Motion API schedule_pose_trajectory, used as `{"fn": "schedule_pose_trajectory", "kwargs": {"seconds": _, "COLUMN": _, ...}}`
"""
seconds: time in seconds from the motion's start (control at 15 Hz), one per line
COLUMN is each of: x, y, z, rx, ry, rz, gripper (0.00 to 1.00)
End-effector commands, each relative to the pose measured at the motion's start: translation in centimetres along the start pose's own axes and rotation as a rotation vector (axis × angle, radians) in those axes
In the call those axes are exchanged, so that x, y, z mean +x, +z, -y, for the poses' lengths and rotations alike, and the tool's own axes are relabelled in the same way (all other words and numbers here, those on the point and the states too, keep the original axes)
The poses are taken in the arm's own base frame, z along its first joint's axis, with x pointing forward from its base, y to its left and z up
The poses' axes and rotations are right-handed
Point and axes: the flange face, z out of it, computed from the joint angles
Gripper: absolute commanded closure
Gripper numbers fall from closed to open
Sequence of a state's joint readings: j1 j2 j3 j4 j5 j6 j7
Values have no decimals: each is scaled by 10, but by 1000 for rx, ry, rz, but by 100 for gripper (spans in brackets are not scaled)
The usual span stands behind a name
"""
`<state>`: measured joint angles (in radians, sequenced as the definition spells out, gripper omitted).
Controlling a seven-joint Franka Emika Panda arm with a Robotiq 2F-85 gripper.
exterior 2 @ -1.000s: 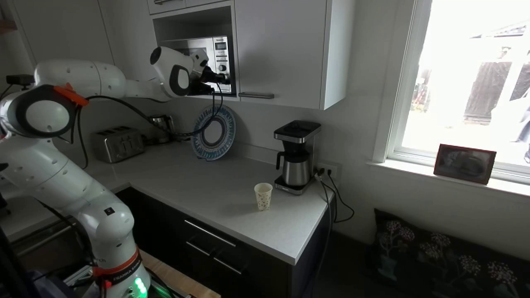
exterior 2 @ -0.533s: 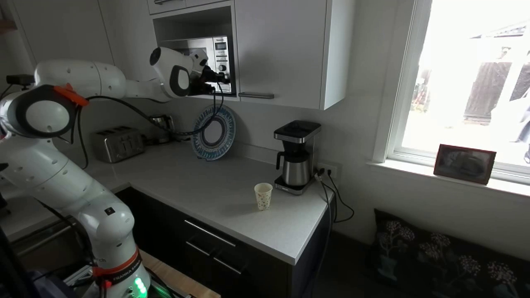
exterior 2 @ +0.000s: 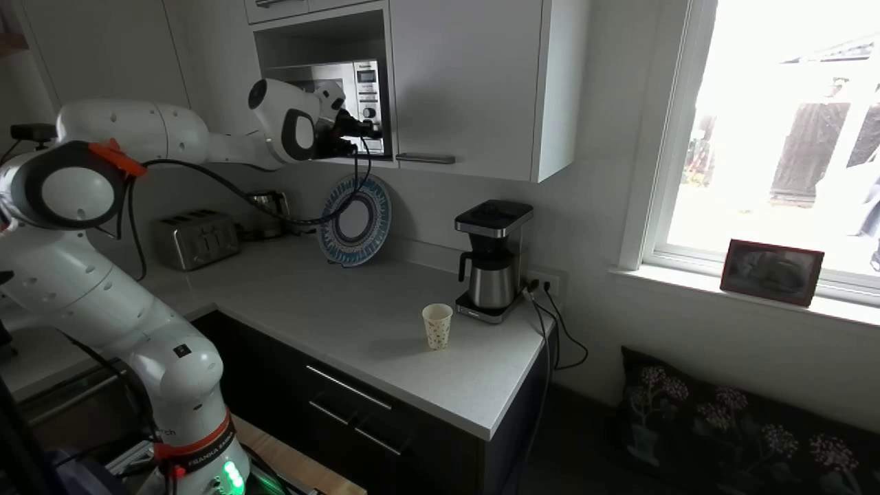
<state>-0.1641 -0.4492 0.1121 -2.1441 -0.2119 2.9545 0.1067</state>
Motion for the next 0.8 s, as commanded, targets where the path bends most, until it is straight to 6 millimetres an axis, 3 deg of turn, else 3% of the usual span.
{"fn": "schedule_pose_trajectory", "kwargs": {"seconds": 0.0, "x": 5, "y": -16, "z": 1, "rx": -29, "ry": -5, "rz": 45, "gripper": 100}}
{"fn": "schedule_pose_trajectory", "kwargs": {"seconds": 0.2, "x": 8, "y": -31, "z": -1, "rx": -69, "ry": -6, "rz": 104, "gripper": 100}}
{"fn": "schedule_pose_trajectory", "kwargs": {"seconds": 0.27, "x": 10, "y": -36, "z": -1, "rx": -82, "ry": -6, "rz": 126, "gripper": 83}}
{"fn": "schedule_pose_trajectory", "kwargs": {"seconds": 0.33, "x": 10, "y": -41, "z": -2, "rx": -97, "ry": -10, "rz": 152, "gripper": 72}}
{"fn": "schedule_pose_trajectory", "kwargs": {"seconds": 0.73, "x": 15, "y": -69, "z": -1, "rx": -175, "ry": -22, "rz": 281, "gripper": 29}}
